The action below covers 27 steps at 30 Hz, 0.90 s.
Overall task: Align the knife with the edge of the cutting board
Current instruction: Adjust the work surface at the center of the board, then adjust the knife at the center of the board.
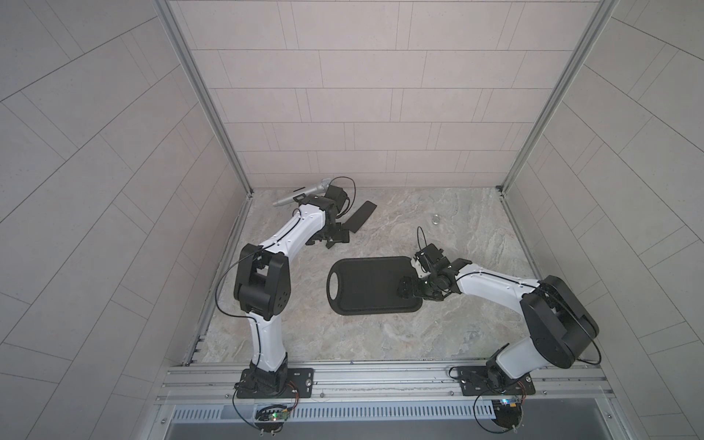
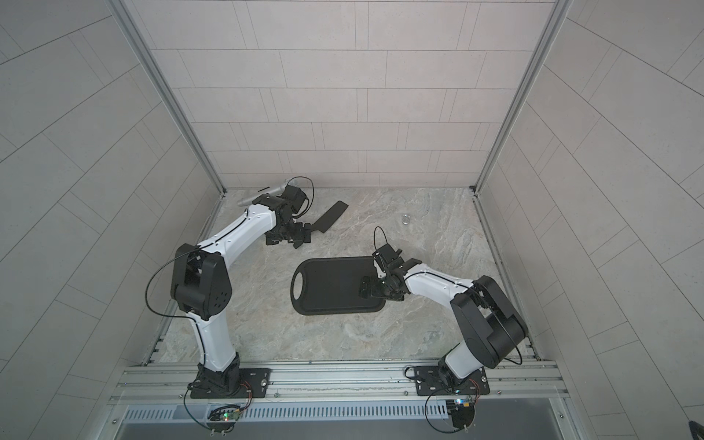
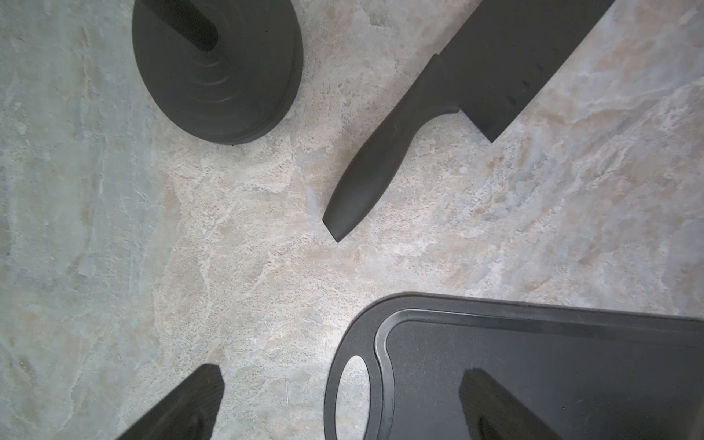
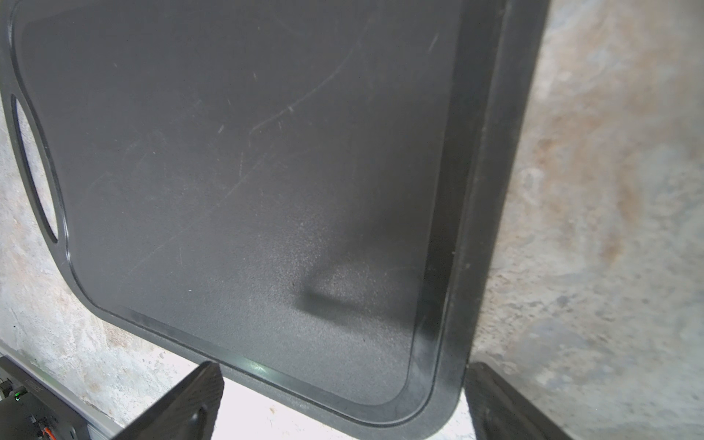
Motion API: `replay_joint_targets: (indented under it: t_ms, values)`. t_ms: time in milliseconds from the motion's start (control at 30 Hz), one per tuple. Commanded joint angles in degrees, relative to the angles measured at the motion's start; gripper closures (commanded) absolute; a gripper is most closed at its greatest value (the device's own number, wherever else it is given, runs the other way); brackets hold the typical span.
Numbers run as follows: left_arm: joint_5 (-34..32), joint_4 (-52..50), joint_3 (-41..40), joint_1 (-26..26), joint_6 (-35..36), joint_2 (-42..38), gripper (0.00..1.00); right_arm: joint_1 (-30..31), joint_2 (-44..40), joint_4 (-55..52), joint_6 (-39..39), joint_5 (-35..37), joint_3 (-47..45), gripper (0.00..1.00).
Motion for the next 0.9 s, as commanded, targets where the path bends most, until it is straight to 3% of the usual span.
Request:
replay_joint_targets:
  t_ms: [0,867]
  values:
    - [0.9,-0.3,1.9,0.2,2.0,1.3,0.00,0.6,1.2,-5.5,1.4,-0.6,-2.8,0.00]
    - [-2.5,-1.5,17.2,0.5,10.8,19.3,0.00,-7.4,-12.6,-14.4,-6.6,-4.8,3.0,0.00]
